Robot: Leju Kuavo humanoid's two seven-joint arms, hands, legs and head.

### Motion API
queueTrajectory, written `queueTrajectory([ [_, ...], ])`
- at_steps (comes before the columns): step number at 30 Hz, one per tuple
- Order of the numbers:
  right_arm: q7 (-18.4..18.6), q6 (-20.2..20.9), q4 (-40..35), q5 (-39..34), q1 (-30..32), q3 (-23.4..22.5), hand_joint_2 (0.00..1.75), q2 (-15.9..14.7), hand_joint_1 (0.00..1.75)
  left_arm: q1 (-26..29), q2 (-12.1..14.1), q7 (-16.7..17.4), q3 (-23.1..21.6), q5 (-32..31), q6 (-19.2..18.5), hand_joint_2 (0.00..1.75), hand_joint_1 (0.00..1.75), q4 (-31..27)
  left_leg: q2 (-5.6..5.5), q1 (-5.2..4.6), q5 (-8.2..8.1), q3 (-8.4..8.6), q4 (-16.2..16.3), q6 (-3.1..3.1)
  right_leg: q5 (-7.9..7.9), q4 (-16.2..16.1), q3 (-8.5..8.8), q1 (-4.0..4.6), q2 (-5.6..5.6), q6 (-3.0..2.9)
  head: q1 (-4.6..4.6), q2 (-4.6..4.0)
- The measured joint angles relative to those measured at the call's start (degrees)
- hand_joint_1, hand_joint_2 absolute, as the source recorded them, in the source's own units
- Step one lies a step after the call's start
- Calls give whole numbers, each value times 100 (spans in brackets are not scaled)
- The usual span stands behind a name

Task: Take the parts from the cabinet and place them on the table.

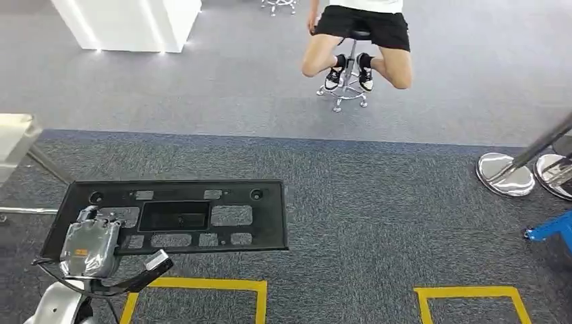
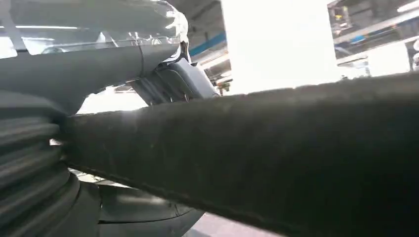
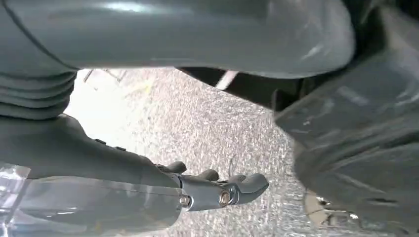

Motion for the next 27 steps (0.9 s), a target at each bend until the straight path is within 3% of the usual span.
queueTrajectory([
  [1,0,0,0,0,-3,18,0,0,0,39,0,0,0,0,4,175,175,7,-94,0,0,5,6,0,130,-22,-20,-7,1,-5,2,0],
  [3,2,0,0,0,-5,29,0,0,0,87,0,0,2,0,13,175,175,22,-263,0,-1,7,27,-2,596,-615,210,-15,26,-30,2,0],
  [4,0,0,0,0,-9,33,0,0,0,106,0,0,2,0,20,175,175,22,-372,0,-5,11,39,-11,918,-1177,446,-19,145,-61,2,0],
  [5,-2,0,4,0,-16,37,0,0,0,126,0,0,7,0,53,175,175,22,-428,14,-6,-12,47,-25,1003,-1512,562,-41,475,-88,2,0],
  [6,-11,-2,11,-4,-33,48,0,0,0,117,0,0,13,0,74,175,175,22,-500,-24,-11,-49,106,-68,981,-1642,602,-71,576,-80,0,0],
  [7,-13,2,11,-4,-30,63,0,0,0,129,-2,0,33,0,94,175,175,22,-578,0,19,-84,83,-113,967,-1620,594,-45,506,-64,0,0],
  [9,-46,11,9,-4,-32,83,0,-2,0,187,-2,-13,70,13,125,175,175,22,-725,43,63,-105,34,-214,978,-1652,610,1,385,-106,0,0],
  [10,-55,13,4,-4,-27,107,0,-2,0,204,0,-37,96,20,127,175,175,22,-746,46,55,-116,51,-234,1030,-1751,646,-77,285,-168,0,0],
  [11,-55,20,2,-4,-12,116,0,-2,0,213,-2,-46,120,24,127,175,175,24,-388,16,-17,-159,161,-239,1044,-1788,683,-60,207,-193,0,0],
  [12,-66,26,2,-9,-4,120,0,-7,0,168,2,-55,138,33,125,175,175,26,-130,14,-195,-282,430,-265,1042,-1799,695,-52,129,-229,0,0],
  [14,-68,28,4,-13,18,151,0,-7,0,121,-2,-57,146,39,131,175,175,26,70,44,-599,-679,1275,-315,1026,-1797,705,-13,-62,-258,2,0],
  [15,-68,26,4,-22,28,162,0,-7,0,138,-2,-64,149,50,133,175,175,28,97,61,-711,-843,1625,-336,1012,-1795,706,-5,-154,-262,0,0],
  [16,-68,24,4,-33,37,166,0,-7,0,155,-2,-85,149,55,133,175,175,31,115,71,-685,-890,1731,-351,1001,-1790,714,0,-235,-257,0,0],
  [18,-57,20,2,-55,52,177,0,-7,0,148,-4,-109,149,76,129,175,175,48,174,88,-313,-570,1162,-365,962,-1786,752,2,-400,-233,0,0],
  [19,-52,20,2,-59,58,182,0,-9,0,136,-4,-109,153,92,129,175,175,52,291,88,-78,-269,642,-360,933,-1783,788,2,-470,-213,0,0],
  [20,-48,20,2,-63,65,190,0,-9,0,114,-4,-114,162,123,122,175,175,55,556,80,24,-32,217,-348,905,-1779,824,18,-525,-185,0,0],
  [21,-46,20,2,-78,72,199,0,-9,0,66,-6,-157,162,209,88,175,175,57,685,-26,-70,41,72,-309,862,-1750,831,71,-576,-133,0,0],
  [22,-44,20,2,-96,78,203,0,-9,0,53,-9,-214,166,324,43,175,175,57,598,-15,-61,19,99,-225,863,-1768,847,68,-626,-107,2,0],
  [24,-44,20,0,-118,81,219,0,-9,0,64,-9,-297,192,620,-59,175,175,57,477,-49,-66,-27,90,-178,847,-1782,874,61,-753,-71,0,0],
  [25,-44,20,-2,-127,82,232,0,-9,0,40,-11,-321,210,695,-76,175,175,46,400,-27,-39,0,43,-127,815,-1775,889,57,-810,-25,0,0],
  [26,-46,20,-2,-142,67,245,0,-9,0,21,-15,-341,229,741,-90,175,175,20,330,3,-16,16,10,-93,739,-1667,863,9,-472,17,2,0],
  [27,-59,20,-2,-166,34,251,0,-9,0,-54,-15,-348,245,798,-96,175,175,9,283,6,-1,7,3,-47,573,-1417,730,6,-183,17,2,0],
])
